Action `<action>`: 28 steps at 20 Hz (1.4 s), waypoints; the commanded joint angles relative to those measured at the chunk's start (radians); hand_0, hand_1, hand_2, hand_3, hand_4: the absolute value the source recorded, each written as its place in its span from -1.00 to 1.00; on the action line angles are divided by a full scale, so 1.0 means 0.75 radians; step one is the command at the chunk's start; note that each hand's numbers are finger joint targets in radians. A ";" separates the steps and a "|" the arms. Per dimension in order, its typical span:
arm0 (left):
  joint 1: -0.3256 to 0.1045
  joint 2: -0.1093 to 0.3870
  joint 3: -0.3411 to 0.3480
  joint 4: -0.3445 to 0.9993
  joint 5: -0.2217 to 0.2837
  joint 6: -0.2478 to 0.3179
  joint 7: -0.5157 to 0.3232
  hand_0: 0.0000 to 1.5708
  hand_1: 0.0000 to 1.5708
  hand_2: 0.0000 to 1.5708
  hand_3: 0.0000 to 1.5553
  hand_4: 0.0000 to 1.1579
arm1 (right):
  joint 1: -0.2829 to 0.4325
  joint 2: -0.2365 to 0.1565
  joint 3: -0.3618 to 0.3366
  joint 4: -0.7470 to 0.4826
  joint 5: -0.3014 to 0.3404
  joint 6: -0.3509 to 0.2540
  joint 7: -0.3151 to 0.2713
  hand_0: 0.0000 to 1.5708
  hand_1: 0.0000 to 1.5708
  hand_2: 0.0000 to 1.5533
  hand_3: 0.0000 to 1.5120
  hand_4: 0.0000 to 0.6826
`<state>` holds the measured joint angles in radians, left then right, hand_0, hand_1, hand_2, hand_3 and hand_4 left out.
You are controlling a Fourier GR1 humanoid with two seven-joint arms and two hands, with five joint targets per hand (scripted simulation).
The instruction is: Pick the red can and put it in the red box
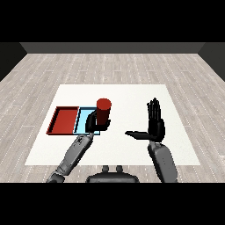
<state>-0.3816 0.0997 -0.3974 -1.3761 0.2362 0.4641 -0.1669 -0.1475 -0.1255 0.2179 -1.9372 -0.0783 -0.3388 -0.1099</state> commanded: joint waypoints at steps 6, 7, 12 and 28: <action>0.002 0.278 0.251 0.061 -0.012 -0.076 0.074 1.00 1.00 1.00 0.89 0.93 | 0.229 -0.112 -0.232 -0.023 -0.127 0.102 -0.096 -1.00 -1.00 -1.00 -1.00 -1.00; -0.036 0.296 0.244 0.059 -0.065 -0.003 0.161 1.00 1.00 1.00 0.89 0.94 | 0.357 -0.112 -0.231 -0.045 -0.146 0.135 -0.175 -1.00 -1.00 -1.00 -1.00 -1.00; -0.098 0.488 0.346 0.217 -0.109 -0.058 0.260 1.00 1.00 0.98 0.89 0.97 | 0.333 -0.149 -0.267 -0.020 -0.159 0.177 -0.134 -1.00 -1.00 -1.00 -1.00 -1.00; -0.377 0.549 0.513 1.393 -0.270 -0.136 0.015 0.93 0.93 0.85 0.76 0.71 | 0.201 -0.062 -0.180 0.219 -0.013 0.156 -0.244 -1.00 -1.00 -1.00 -1.00 -1.00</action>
<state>-0.6060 0.5218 -0.0187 -0.5092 0.0636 0.3726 -0.1413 0.0330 -0.1886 0.0471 -1.8220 -0.1413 -0.2076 -0.2751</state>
